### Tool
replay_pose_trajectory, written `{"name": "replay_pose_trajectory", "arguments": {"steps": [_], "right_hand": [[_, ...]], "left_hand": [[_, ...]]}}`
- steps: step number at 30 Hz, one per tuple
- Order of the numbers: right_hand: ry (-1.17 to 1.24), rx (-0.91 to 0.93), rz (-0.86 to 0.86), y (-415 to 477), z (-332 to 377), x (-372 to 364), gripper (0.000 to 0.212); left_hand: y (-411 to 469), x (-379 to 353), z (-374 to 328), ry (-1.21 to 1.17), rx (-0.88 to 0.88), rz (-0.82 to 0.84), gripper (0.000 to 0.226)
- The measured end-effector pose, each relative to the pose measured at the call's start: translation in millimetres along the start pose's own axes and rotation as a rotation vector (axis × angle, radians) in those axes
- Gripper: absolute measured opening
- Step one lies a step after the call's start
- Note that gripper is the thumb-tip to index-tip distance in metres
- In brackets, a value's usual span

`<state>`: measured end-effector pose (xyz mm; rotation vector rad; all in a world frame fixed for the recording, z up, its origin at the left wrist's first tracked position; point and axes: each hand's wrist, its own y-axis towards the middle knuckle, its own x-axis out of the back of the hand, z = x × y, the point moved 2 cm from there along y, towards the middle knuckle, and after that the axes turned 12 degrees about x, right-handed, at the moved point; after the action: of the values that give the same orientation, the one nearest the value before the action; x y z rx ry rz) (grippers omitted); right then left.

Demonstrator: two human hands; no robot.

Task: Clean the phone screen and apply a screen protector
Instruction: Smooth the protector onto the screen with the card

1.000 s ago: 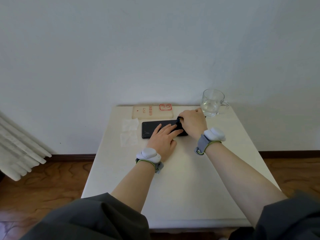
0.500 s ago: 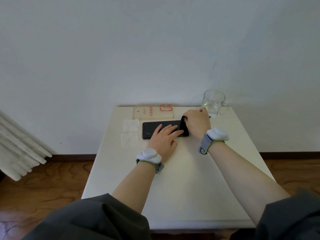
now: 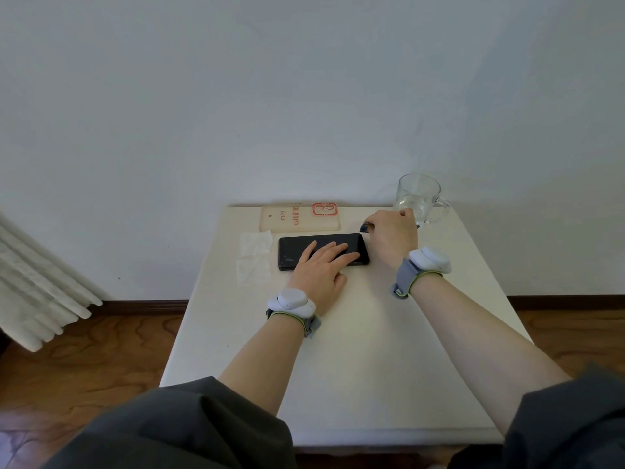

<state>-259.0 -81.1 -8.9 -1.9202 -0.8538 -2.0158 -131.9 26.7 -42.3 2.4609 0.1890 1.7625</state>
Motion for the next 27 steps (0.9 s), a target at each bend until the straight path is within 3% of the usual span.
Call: {"name": "replay_pose_trajectory", "arguments": {"steps": [8,13,18,27], "right_hand": [[0.005,0.068,0.012,-2.9,9.1,0.3,0.033],[-0.009,0.052,0.012,1.4,13.9,-0.8,0.031],[-0.018,0.067,0.009,-0.2,24.4,-1.7,0.032],[0.032,-0.047,-0.042,-0.7,4.8,17.4,0.022]], "left_hand": [[0.6,-2.2,-1.1,-0.003,0.006,0.007,0.049],[0.6,-4.0,1.7,-0.001,-0.001,-0.008,0.072],[1.7,-2.7,1.1,0.002,0.002,0.012,0.050],[1.2,-0.9,2.4,0.012,0.001,0.010,0.049]]}}
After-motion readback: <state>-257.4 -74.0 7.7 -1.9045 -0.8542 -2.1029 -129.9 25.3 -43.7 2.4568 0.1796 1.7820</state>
